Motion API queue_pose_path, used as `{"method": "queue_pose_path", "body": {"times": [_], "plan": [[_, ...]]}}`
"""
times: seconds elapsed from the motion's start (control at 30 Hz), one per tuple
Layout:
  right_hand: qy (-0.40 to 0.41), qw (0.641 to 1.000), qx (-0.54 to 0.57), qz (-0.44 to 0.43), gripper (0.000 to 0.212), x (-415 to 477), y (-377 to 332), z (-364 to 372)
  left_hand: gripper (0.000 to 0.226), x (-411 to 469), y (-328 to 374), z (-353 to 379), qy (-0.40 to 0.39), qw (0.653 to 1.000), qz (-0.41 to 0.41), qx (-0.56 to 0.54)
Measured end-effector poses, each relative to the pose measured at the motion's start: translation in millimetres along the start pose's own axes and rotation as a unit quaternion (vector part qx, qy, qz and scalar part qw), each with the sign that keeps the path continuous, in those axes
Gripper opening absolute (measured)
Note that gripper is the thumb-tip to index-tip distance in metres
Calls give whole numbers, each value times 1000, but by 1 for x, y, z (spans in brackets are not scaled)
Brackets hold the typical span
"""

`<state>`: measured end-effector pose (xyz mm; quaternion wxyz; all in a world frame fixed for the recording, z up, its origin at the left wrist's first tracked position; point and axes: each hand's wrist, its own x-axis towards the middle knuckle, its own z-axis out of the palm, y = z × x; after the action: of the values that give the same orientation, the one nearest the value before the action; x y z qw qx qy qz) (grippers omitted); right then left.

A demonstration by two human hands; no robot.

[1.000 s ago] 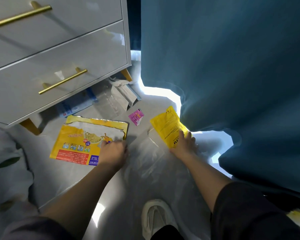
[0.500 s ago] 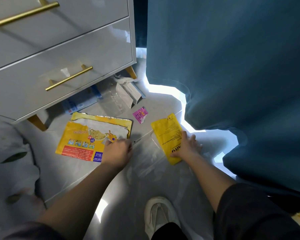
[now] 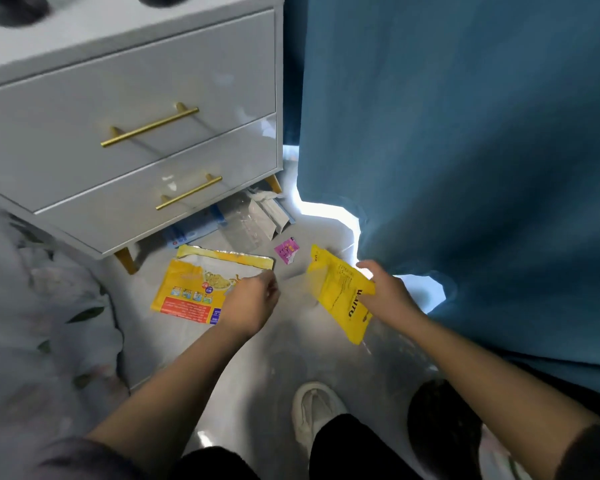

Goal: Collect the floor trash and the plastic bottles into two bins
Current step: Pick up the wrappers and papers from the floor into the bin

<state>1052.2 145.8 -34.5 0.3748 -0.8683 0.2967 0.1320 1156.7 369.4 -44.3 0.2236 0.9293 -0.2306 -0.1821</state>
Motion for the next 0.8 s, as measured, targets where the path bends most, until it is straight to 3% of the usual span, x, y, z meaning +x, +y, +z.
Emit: {"method": "queue_pose_path", "body": {"times": [0.3, 0.5, 0.8], "plan": [[149, 982, 114, -25, 27, -123, -3, -102, 15, -38, 95, -79, -4, 979, 153, -136], [206, 966, 155, -14, 25, -206, 24, -147, 25, -73, 176, -107, -42, 954, 269, -123], [248, 959, 125, 49, 28, -308, 79, -170, 20, -123, 266, -74, -153, 919, 338, -133]]}}
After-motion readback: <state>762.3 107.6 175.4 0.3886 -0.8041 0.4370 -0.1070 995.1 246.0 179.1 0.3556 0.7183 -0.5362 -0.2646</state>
